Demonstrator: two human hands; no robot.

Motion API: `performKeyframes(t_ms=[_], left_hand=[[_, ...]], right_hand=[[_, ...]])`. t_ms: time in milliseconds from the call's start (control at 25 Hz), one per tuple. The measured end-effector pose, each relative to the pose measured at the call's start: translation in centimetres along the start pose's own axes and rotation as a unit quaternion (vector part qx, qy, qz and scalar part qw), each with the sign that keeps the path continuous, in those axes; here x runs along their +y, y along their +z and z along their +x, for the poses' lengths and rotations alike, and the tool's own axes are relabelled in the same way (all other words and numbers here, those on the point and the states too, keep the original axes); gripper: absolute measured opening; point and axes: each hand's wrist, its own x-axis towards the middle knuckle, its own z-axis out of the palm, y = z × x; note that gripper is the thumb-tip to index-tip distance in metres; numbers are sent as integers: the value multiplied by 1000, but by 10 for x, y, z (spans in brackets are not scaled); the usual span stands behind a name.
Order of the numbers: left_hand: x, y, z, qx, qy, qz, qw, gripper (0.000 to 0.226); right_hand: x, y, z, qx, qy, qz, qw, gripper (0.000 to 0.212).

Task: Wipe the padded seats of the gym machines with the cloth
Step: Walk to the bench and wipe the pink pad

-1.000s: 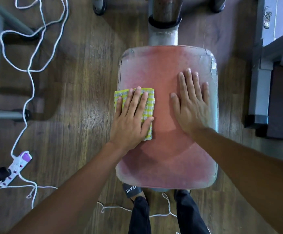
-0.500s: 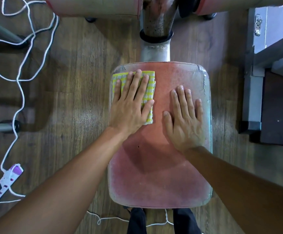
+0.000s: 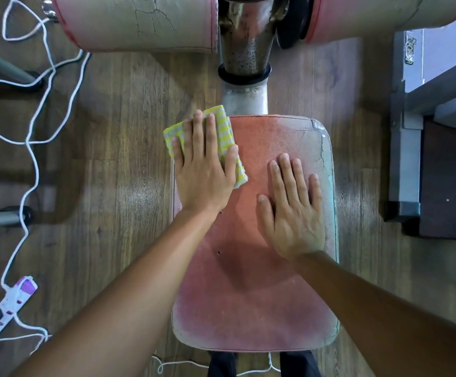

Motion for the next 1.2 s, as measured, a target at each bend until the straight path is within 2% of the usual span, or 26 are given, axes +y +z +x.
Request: performKeyframes(t_ms=[120,320,640,880,1000,1200], left_hand=[[3,1,-12,1,-54,-7,999,66],[2,2,-55,4,-83,4,997,67],[4,3,-132,4,-104,27,994,66],[5,0,-191,-13,-119,2,993,67],[4,-2,-215,-24,-127,1,992,67],[4,-1,-256,-13,-145,-8,989,66]], right_hand=[[-1,-1,0,-5,-1,2,1000,59],[0,1,0,-18,-3,2,1000,58],[0,-1,-2,-18,-8,13,1000,58],[3,-8,-2,-57,-18,26,998,59],[6,-14,2,-78,-24,49,995,61],[-7,-31,-26,-95,21,127,987,57]])
